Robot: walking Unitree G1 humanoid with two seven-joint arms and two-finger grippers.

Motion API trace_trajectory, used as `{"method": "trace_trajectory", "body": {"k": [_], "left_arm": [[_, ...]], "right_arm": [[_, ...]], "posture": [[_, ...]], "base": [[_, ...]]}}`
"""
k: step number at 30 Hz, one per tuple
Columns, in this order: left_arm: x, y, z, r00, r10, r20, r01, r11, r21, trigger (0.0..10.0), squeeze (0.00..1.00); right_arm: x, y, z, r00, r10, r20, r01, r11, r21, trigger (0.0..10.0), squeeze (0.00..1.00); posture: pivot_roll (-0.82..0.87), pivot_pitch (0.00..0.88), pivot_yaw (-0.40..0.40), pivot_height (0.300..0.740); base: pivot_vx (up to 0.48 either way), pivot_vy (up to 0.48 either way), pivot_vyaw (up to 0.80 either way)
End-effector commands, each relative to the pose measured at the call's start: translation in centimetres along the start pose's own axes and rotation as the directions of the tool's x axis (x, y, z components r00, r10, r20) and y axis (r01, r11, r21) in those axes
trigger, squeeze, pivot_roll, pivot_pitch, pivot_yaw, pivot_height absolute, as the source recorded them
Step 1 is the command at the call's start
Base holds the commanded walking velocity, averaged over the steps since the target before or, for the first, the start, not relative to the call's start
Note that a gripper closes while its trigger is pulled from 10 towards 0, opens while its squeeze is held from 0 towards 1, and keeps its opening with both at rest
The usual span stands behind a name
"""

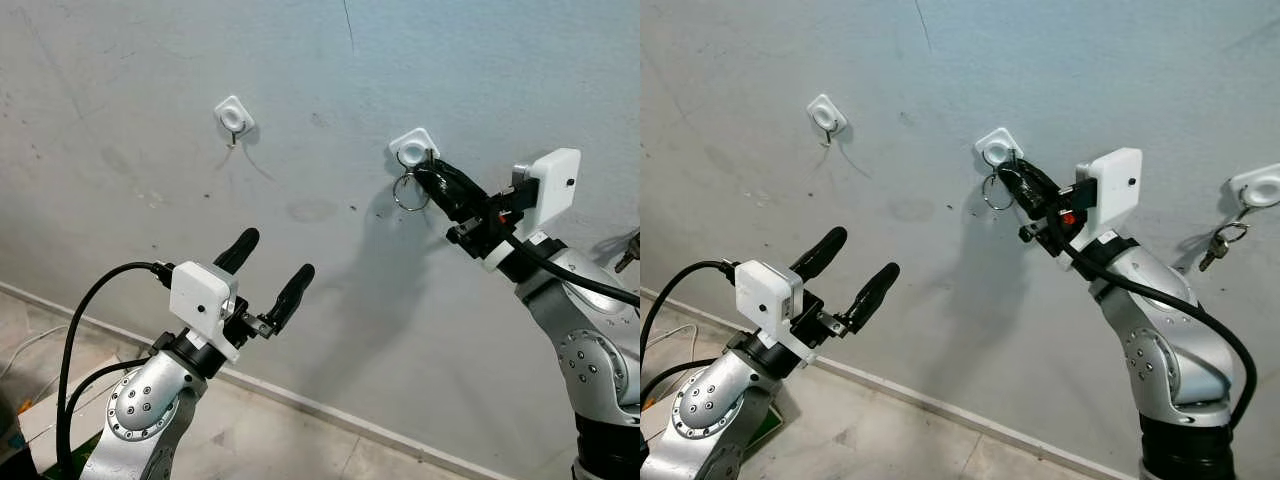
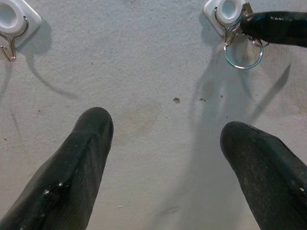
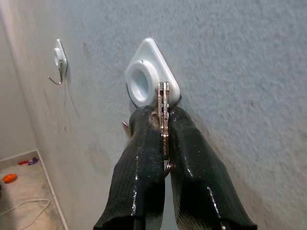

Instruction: Hang keys on a hook

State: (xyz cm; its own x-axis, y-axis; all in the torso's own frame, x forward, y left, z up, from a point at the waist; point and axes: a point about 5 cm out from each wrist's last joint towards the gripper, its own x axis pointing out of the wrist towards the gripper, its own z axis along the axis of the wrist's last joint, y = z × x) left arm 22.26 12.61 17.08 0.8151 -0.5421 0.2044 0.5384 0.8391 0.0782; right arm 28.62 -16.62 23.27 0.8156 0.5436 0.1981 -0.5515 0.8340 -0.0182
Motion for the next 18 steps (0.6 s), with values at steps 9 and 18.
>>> {"method": "trace_trajectory", "body": {"k": [9, 18], "left_arm": [[-0.1, 0.2, 0.0, 1.000, -0.002, -0.001, 0.002, 1.000, 0.003, 10.0, 0.00], [-0.1, 0.1, 0.0, 1.000, -0.002, -0.003, 0.002, 1.000, 0.004, 10.0, 0.00]], "right_arm": [[-0.6, -0.4, -1.1, 0.997, -0.068, -0.036, 0.067, 0.997, -0.040, 10.0, 0.00], [-0.6, 0.0, -1.5, 0.997, -0.067, -0.041, 0.065, 0.997, -0.040, 10.0, 0.00]], "posture": [[-0.03, 0.037, 0.068, 0.740], [-0.03, 0.038, 0.070, 0.740]], "base": [[0.000, 0.000, 0.00], [0.000, 0.000, 0.00]]}}
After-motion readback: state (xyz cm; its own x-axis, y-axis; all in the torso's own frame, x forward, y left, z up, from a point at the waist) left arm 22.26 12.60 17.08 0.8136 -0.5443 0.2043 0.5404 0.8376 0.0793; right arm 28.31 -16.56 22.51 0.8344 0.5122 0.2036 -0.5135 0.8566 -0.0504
